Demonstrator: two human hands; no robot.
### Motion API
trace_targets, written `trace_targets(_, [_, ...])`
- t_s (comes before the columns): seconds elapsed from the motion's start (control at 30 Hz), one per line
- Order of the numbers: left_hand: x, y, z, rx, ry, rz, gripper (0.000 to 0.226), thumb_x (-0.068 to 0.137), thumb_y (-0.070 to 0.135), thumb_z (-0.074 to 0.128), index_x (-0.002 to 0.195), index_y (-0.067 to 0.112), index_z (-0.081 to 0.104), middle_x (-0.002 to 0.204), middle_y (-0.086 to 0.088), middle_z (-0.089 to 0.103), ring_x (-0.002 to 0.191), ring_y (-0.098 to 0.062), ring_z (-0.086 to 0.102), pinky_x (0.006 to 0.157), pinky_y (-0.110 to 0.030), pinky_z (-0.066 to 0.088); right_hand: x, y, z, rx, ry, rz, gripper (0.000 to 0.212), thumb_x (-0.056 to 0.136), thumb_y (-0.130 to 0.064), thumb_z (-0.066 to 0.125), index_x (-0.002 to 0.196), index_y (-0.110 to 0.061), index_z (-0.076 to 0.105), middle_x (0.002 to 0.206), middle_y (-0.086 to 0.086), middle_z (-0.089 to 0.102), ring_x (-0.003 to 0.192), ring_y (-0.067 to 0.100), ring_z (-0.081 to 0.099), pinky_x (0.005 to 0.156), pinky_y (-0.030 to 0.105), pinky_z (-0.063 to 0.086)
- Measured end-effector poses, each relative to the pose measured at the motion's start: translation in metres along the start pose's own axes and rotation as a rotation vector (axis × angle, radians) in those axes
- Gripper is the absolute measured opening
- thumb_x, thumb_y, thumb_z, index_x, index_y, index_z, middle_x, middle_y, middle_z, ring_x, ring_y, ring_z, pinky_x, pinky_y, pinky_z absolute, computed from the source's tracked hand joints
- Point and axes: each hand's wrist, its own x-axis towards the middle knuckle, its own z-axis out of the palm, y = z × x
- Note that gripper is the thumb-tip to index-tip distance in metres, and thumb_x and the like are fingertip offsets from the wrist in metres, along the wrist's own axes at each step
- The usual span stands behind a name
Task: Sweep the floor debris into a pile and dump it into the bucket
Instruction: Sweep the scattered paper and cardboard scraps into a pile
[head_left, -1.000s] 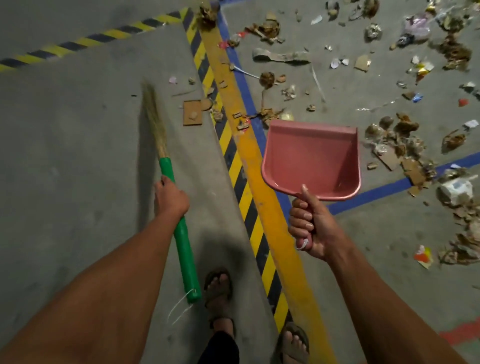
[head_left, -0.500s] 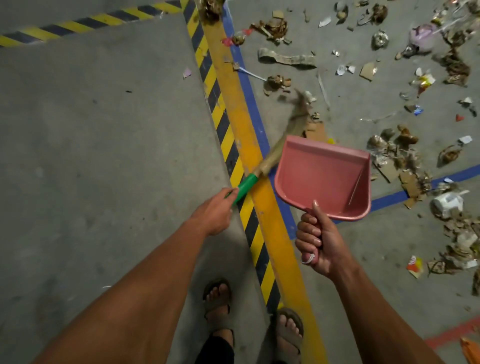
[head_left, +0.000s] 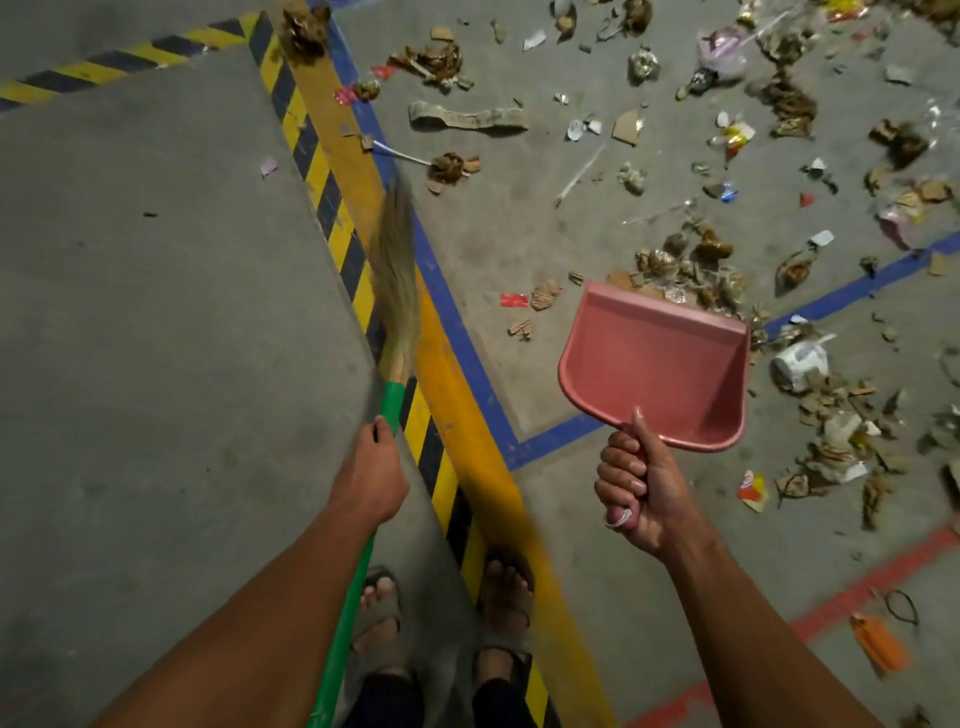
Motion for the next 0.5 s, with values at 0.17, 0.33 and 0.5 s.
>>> trace_targets(0.17, [-0.031,0.105,0.051,0.135,-0.136,0.238,0.083,0.098,0.016,0.061,0.162,0.002,0.01,0.158,-0.014,0.026,0.124,-0.04,0.057,0.097,-0.048,0.048,-0.017,-0.032,-0.042,0.012,0.028,-0.045,0.05,0.103,-0.054,0.053,0.065,-0.022,0.044,0.048,-0.011,0.026,0.031,0.005,0.025,0.029,0.019,0.019])
trace_targets(0.33, [-0.039,0.174,0.066,0.036,-0.134,0.494,0.069,0.103,0.017,0.048,0.163,0.011,0.016,0.161,-0.008,0.026,0.12,-0.039,0.058,0.097,-0.049,0.05,-0.043,-0.056,-0.072,0.051,0.049,-0.089,0.051,0.103,-0.054,0.052,0.064,-0.022,0.042,0.047,-0.011,0.026,0.031,0.005,0.025,0.029,0.019,0.017])
trace_targets(0.5, [-0.039,0.167,0.044,0.02,0.04,0.578,0.069,0.105,0.02,0.049,0.164,0.012,0.015,0.163,-0.006,0.024,0.115,-0.034,0.06,0.091,-0.048,0.054,-0.06,-0.068,-0.083,0.088,0.054,-0.11,0.051,0.103,-0.054,0.053,0.063,-0.023,0.044,0.047,-0.011,0.027,0.033,0.006,0.018,0.033,0.018,0.012])
